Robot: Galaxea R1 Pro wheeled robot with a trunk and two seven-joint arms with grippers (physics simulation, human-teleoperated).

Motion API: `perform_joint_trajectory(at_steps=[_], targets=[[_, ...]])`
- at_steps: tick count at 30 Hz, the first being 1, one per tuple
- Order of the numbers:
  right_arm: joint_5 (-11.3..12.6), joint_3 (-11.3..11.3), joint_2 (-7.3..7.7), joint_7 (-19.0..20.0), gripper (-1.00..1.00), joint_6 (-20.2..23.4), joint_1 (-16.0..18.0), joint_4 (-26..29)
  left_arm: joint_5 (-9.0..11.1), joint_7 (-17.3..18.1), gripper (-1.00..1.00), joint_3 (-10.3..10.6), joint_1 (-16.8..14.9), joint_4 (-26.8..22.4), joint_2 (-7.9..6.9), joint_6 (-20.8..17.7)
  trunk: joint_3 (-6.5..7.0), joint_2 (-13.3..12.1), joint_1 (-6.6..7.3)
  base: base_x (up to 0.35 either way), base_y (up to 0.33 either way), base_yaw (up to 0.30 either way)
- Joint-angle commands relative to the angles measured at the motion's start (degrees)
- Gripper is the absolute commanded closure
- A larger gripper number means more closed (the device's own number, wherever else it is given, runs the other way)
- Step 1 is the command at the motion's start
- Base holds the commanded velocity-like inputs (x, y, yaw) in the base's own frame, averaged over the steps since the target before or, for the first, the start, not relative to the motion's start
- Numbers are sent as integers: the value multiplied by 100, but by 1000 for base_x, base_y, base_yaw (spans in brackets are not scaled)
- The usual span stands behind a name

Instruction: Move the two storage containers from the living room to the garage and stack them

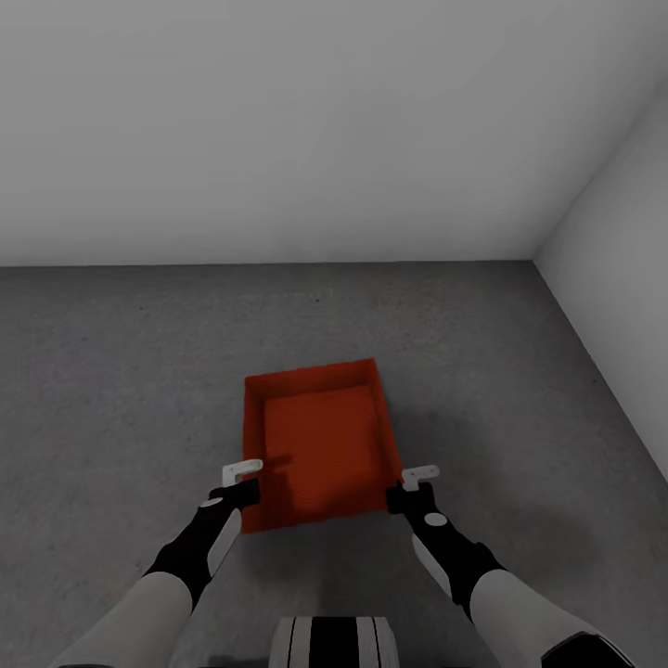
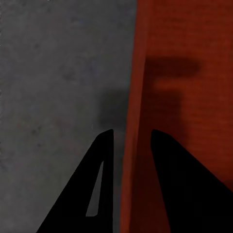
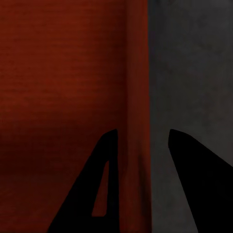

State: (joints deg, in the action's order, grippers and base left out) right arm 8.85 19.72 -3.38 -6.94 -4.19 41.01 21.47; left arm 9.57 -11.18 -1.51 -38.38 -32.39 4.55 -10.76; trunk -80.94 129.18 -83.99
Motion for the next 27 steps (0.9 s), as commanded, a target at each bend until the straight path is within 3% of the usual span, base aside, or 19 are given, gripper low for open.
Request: perform_joint_trajectory(at_steps=[1, 10, 11, 12, 13, 27], targets=[[94, 67, 38, -61, 100, -12, 3, -40, 45, -47, 100, -48, -3, -45, -31, -14, -3, 1, 0, 0, 0, 0], [42, 61, 27, -61, 100, -12, 3, -37, 45, -24, 100, -96, -3, -43, -32, -21, -3, 1, 0, 0, 0, 0], [35, 61, 22, -68, 100, -12, 3, -37, 45, -22, -100, -90, -3, -43, -35, -21, -3, 1, 0, 0, 0, 0], [579, 67, 182, -170, 100, -12, 3, -81, 45, -174, -100, -321, -3, -151, -78, -22, -3, 1, 0, 0, 0, 0], [580, 67, 183, -169, -100, -9, 3, -81, 45, -174, -100, -319, -3, -149, -74, -22, -3, 1, 0, 0, 0, 0], [569, 67, 194, -156, -100, -12, 3, -79, 45, -174, -100, -331, -3, -159, -77, -22, -3, 1, 0, 0, 0, 0]])
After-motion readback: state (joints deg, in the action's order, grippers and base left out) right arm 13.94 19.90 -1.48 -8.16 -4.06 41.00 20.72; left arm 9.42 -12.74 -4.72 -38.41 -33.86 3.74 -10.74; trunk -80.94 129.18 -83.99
